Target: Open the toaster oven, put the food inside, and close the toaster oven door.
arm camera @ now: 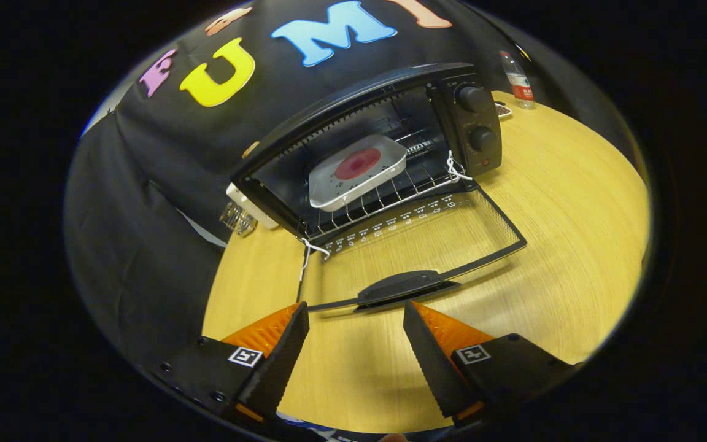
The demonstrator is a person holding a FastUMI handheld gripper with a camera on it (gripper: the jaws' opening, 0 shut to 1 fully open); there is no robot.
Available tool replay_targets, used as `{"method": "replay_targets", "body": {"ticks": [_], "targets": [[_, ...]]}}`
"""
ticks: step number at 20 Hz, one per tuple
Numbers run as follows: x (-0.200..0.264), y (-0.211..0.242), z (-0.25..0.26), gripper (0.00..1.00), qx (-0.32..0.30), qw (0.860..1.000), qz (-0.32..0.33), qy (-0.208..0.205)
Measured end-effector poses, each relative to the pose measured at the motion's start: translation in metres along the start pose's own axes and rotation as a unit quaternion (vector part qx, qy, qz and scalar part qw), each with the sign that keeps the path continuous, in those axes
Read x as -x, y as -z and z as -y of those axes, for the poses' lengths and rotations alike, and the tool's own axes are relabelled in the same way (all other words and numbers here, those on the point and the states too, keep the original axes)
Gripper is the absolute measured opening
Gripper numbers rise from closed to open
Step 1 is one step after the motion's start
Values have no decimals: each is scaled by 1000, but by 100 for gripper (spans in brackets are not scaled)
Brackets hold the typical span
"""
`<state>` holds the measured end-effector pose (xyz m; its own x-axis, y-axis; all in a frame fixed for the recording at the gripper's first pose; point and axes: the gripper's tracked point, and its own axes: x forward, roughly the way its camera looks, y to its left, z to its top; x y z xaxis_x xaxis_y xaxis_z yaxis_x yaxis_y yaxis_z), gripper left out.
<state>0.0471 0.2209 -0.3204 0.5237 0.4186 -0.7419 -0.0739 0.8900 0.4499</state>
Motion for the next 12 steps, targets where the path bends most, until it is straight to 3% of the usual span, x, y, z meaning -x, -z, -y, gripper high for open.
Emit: {"method": "replay_targets", "body": {"ticks": [6,12], "targets": [[-16,19,31,98,104,991,-51,69],[-35,23,42,98,158,979,-67,112]]}}
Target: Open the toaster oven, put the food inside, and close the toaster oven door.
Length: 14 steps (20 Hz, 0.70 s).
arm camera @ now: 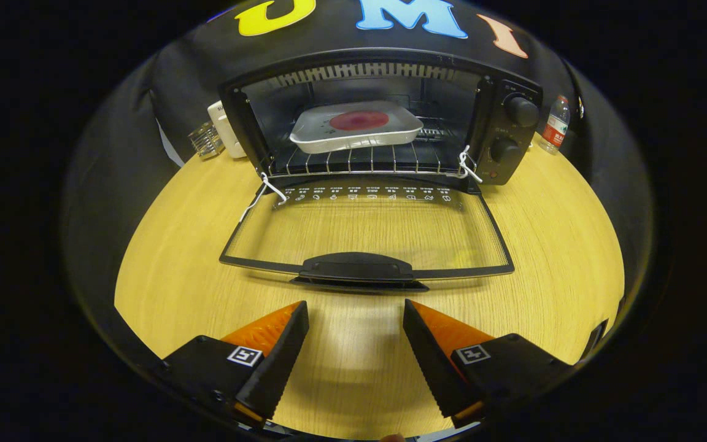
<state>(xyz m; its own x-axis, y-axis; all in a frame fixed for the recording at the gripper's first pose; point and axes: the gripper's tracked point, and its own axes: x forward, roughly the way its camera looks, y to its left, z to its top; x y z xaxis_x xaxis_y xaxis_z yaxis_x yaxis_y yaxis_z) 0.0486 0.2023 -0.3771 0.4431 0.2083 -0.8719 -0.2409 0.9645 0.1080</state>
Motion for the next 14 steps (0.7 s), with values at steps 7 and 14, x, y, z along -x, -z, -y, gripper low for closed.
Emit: {"method": "replay_targets", "body": {"ticks": [7,14], "targets": [[-11,-1,8,95,-2,999,-4,40],[9,-8,5,96,-2,999,30,43]]}}
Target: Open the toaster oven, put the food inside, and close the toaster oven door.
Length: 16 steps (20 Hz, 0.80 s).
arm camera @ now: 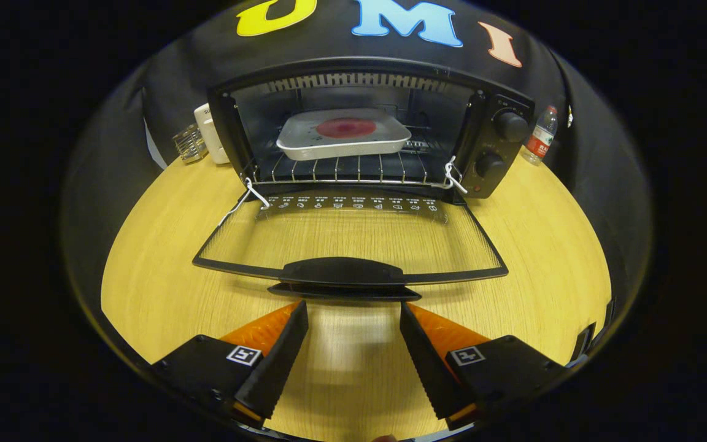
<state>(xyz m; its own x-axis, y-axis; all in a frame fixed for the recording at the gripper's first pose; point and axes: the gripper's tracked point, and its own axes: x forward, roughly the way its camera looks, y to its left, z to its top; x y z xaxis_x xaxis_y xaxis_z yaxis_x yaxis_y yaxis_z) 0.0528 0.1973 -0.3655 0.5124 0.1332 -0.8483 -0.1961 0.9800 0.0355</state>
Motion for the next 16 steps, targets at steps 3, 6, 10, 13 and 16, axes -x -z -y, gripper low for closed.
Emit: {"method": "replay_targets", "body": {"ticks": [3,6,10,13,16], "targets": [[14,-10,0,96,-6,1000,21,-2],[30,-21,0,96,-2,999,52,-1],[41,-36,0,96,-6,997,82,7],[48,-50,-2,96,-3,995,103,10],[52,-66,-2,98,6,991,131,18]]}}
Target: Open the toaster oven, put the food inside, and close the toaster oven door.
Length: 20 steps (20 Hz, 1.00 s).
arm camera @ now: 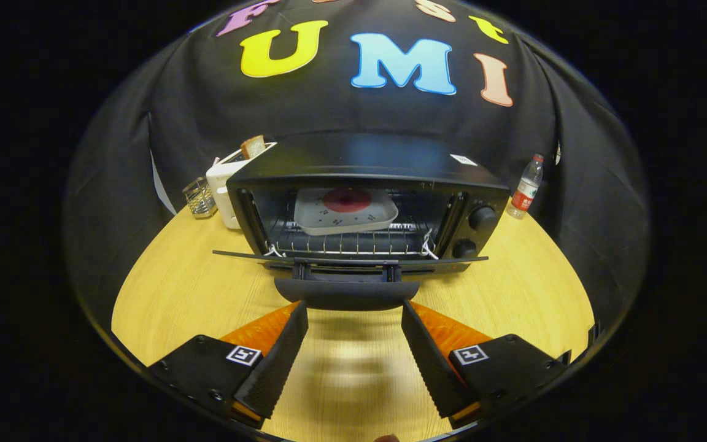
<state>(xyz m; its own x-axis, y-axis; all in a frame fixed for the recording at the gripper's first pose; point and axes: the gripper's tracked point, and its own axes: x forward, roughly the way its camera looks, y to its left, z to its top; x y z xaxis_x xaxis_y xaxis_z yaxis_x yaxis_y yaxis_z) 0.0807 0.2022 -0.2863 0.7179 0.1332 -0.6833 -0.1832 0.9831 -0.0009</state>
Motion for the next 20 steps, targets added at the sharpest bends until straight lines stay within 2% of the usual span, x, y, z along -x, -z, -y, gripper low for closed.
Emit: {"method": "replay_targets", "body": {"ticks": [5,9,14,20], "targets": [[15,-43,2,98,8,998,59,2],[47,-73,6,98,-10,992,123,-12],[121,-90,37,97,-20,980,199,-7],[225,-93,110,97,-20,959,278,51]]}}
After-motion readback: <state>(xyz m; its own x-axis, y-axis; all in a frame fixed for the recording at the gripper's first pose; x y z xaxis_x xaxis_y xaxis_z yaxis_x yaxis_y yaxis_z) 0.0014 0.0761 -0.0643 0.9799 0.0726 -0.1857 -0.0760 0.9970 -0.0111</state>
